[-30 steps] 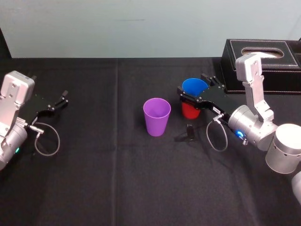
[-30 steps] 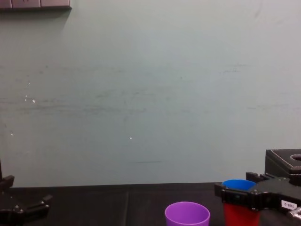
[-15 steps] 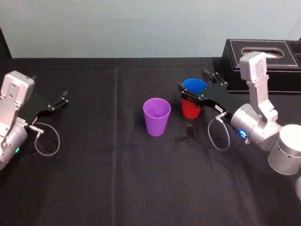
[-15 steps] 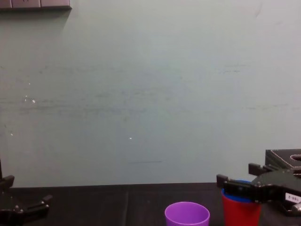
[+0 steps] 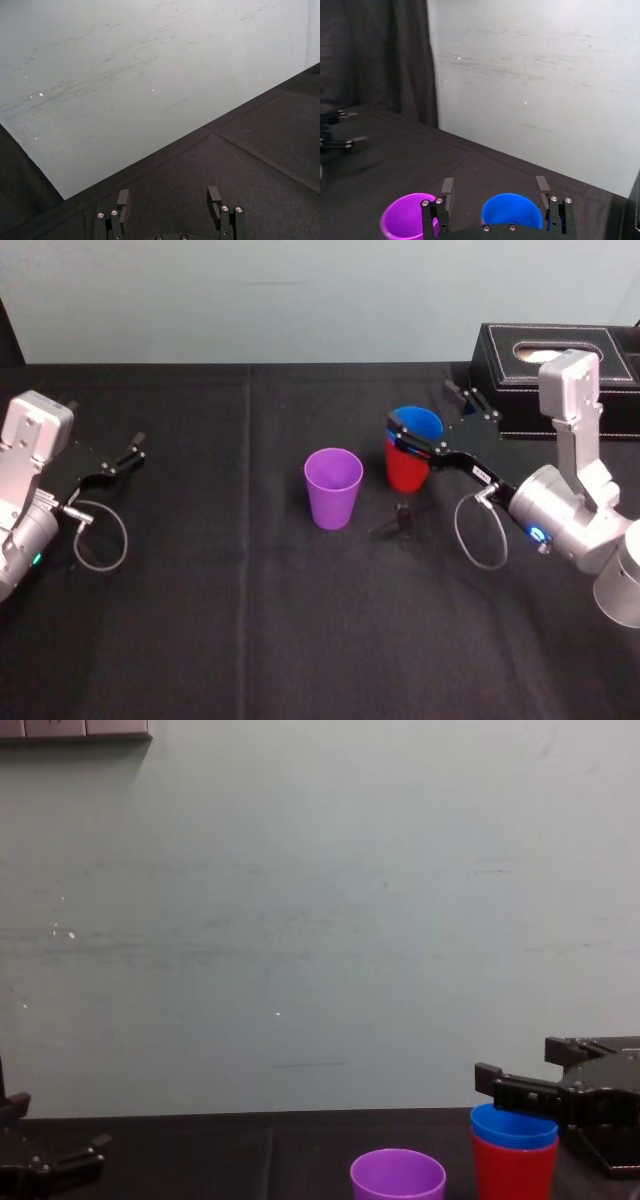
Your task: Stack the three plastic cups sequentially using one hand.
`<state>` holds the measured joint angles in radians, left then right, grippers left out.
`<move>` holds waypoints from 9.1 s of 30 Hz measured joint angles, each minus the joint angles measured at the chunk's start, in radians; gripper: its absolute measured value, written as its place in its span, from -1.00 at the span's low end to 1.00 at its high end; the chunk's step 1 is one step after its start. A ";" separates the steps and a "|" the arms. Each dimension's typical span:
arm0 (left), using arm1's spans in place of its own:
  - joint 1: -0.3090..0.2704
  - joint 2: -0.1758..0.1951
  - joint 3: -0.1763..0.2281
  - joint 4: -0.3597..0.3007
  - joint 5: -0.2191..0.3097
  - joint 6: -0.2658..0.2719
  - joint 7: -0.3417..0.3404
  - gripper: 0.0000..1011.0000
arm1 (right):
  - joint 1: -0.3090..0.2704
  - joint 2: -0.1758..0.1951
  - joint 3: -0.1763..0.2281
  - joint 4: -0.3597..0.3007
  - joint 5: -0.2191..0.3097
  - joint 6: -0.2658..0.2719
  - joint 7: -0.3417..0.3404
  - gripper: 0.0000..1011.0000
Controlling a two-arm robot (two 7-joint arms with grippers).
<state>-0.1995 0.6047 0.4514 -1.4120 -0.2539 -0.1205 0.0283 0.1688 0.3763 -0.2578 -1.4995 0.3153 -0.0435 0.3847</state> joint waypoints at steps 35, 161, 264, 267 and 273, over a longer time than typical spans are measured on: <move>0.000 0.000 0.000 0.000 0.000 0.000 0.000 0.99 | -0.127 -0.008 -0.108 0.013 -0.084 -0.082 0.021 0.98; 0.000 0.000 0.000 0.000 0.000 0.000 0.000 0.99 | 0.033 -0.163 -0.110 0.103 -0.130 0.014 -0.020 0.49; 0.000 0.000 0.000 0.000 0.000 0.000 0.000 0.99 | 0.143 -0.078 -0.023 0.089 -0.069 0.142 -0.079 0.49; 0.000 0.000 0.000 0.000 0.000 0.000 0.000 0.99 | 0.144 -0.080 -0.022 0.095 -0.071 0.140 -0.079 0.49; 0.000 0.000 0.000 0.000 0.000 0.000 0.000 0.99 | 0.143 -0.083 -0.023 0.109 -0.073 0.132 -0.075 0.49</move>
<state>-0.1995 0.6047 0.4514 -1.4120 -0.2539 -0.1205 0.0283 0.3120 0.2938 -0.2804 -1.3908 0.2423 0.0884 0.3094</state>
